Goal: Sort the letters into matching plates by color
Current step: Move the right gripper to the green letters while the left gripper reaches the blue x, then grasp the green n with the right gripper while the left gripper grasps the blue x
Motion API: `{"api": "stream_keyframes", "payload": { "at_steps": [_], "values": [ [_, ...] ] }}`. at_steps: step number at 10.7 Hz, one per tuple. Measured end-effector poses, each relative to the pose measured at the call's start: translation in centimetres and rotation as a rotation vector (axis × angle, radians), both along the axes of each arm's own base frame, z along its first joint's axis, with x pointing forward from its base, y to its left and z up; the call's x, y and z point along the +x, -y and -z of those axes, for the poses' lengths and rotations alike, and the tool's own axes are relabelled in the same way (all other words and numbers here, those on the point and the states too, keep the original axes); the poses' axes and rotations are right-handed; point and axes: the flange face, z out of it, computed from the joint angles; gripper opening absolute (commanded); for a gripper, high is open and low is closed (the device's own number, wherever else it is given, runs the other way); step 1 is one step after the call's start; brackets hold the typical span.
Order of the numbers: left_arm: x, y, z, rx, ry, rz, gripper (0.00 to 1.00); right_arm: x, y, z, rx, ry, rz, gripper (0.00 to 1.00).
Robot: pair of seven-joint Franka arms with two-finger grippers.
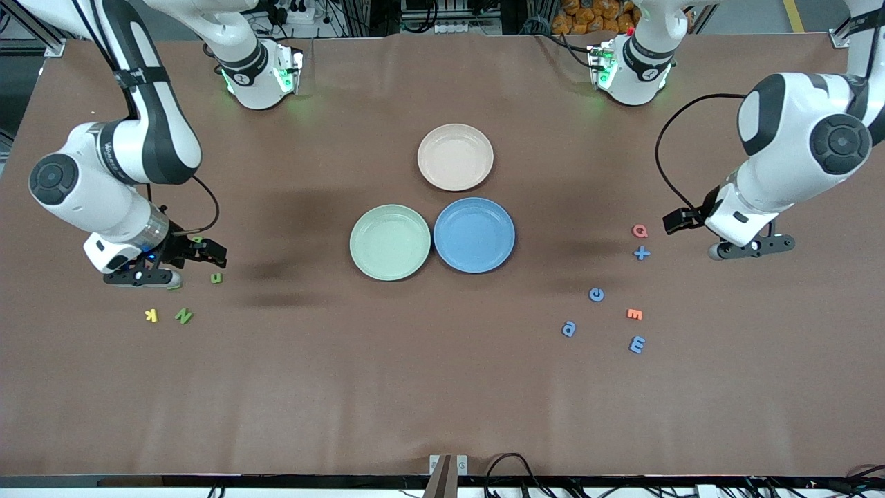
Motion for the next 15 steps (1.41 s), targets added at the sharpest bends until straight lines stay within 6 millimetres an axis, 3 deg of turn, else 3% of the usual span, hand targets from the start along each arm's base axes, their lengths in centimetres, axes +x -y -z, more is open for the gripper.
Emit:
{"api": "stream_keyframes", "payload": {
  "at_steps": [4, 9, 12, 15],
  "values": [
    [-2.4, -0.2, 4.6, 0.003, 0.049, -0.123, 1.0, -0.8, 1.7, 4.6, -0.038, 0.009, -0.121, 1.0],
    [-4.8, -0.5, 9.0, -0.005, 0.095, -0.209, 1.0, -0.7, 4.5, 9.1, -0.072, 0.026, -0.13, 1.0],
    [-5.2, -0.6, 10.8, -0.014, 0.117, -0.22, 1.0, -1.1, 6.0, 12.4, -0.067, 0.039, -0.118, 1.0],
    [-5.0, -1.4, 13.0, -0.023, 0.113, -0.247, 1.0, -1.2, 5.9, 14.1, -0.057, 0.047, -0.118, 1.0]
  ]
}}
